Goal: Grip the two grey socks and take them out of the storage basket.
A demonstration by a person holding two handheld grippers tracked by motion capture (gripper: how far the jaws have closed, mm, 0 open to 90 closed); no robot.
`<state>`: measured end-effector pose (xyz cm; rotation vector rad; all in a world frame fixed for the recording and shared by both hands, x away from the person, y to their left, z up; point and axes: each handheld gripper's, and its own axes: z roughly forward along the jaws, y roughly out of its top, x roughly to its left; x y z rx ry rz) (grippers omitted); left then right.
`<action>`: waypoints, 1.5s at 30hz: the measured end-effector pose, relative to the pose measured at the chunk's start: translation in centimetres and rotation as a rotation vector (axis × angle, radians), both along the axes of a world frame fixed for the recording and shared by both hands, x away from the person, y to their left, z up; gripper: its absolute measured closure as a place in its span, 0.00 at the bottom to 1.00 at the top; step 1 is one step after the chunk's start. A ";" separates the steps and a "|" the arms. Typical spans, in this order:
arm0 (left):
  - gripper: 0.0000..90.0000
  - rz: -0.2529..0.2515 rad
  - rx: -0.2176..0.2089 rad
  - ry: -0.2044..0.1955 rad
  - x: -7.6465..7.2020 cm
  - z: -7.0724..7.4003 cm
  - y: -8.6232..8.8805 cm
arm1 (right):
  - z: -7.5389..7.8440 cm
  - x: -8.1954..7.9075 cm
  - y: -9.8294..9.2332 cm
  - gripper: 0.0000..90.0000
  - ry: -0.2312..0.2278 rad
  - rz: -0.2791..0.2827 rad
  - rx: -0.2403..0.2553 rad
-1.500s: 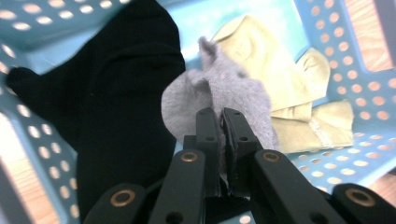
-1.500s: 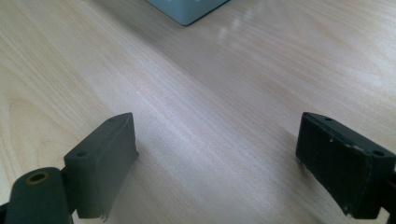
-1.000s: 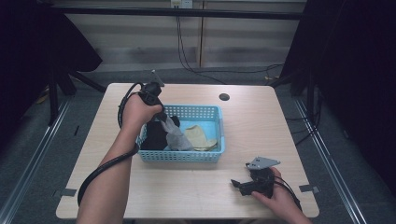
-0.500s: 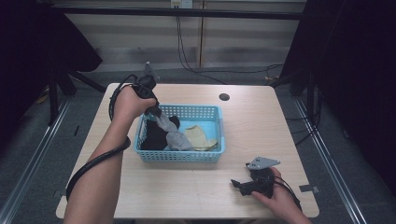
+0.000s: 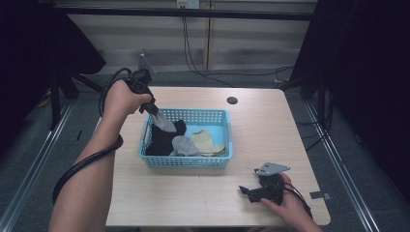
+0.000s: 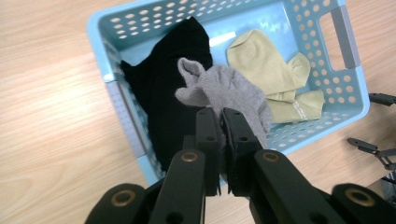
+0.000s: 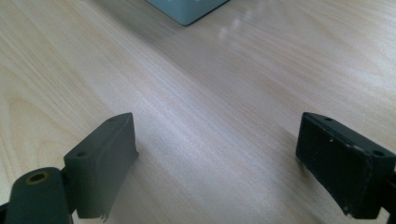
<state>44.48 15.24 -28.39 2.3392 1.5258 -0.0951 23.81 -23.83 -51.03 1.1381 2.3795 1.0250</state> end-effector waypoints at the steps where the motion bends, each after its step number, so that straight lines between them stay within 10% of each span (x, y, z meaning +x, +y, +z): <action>1: 0.96 0.003 0.000 0.001 -0.1 0.2 0.1 | 0.0 0.0 0.0 0.13 -0.001 0.001 0.000; 23: 0.96 0.084 0.000 -0.011 -1.3 3.2 5.6 | 0.0 0.0 0.0 0.13 0.002 -0.001 0.000; 45: 0.95 0.217 -0.014 -0.007 -2.3 -0.3 12.4 | 0.0 0.0 0.0 0.13 0.000 -0.005 0.002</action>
